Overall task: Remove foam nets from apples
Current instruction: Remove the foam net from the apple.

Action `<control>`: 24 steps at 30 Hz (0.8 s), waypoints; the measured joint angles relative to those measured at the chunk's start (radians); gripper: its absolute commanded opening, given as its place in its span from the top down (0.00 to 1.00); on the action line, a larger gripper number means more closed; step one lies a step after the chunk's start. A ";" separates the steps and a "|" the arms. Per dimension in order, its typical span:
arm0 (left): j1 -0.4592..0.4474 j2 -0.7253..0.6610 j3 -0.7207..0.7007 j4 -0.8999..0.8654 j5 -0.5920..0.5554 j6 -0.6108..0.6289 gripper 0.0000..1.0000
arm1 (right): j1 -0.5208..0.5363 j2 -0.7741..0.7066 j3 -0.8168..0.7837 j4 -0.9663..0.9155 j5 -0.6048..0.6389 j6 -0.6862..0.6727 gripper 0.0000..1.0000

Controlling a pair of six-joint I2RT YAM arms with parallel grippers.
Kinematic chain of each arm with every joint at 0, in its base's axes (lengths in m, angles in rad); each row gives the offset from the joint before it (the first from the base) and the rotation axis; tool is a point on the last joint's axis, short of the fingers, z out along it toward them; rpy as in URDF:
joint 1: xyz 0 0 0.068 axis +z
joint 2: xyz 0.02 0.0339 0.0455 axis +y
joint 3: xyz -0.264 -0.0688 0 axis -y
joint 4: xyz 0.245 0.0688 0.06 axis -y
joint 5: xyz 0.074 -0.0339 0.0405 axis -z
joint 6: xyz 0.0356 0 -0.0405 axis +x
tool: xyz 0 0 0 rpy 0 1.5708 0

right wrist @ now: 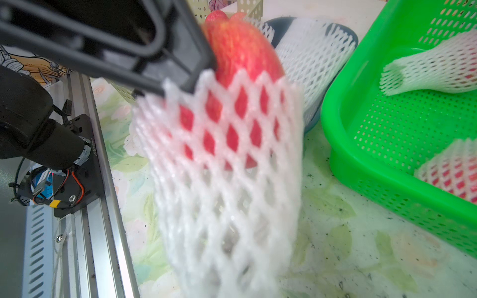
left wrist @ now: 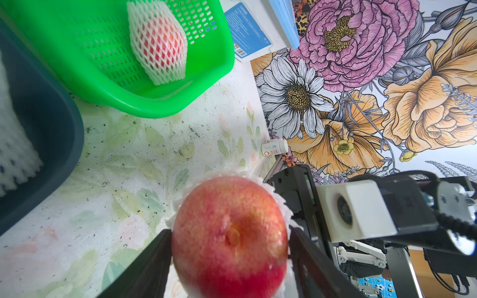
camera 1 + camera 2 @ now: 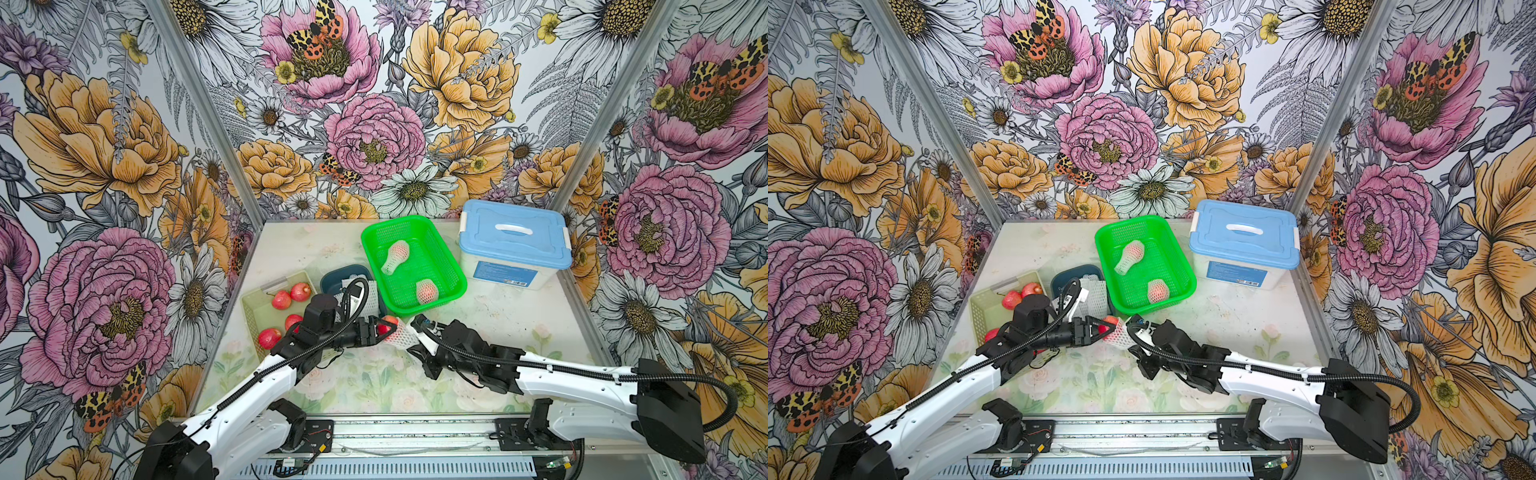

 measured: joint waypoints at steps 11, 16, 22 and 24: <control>0.044 -0.049 0.000 -0.031 -0.016 0.003 0.31 | 0.000 -0.018 -0.011 0.000 0.000 0.000 1.00; 0.050 -0.056 0.000 -0.035 -0.018 0.003 0.31 | 0.000 -0.019 -0.015 0.000 0.000 0.000 1.00; 0.077 -0.077 0.000 -0.053 -0.019 0.003 0.35 | 0.000 -0.019 -0.015 0.000 0.001 0.000 1.00; 0.080 -0.084 0.000 -0.052 -0.018 0.003 0.36 | 0.000 -0.019 -0.015 0.000 0.001 0.000 1.00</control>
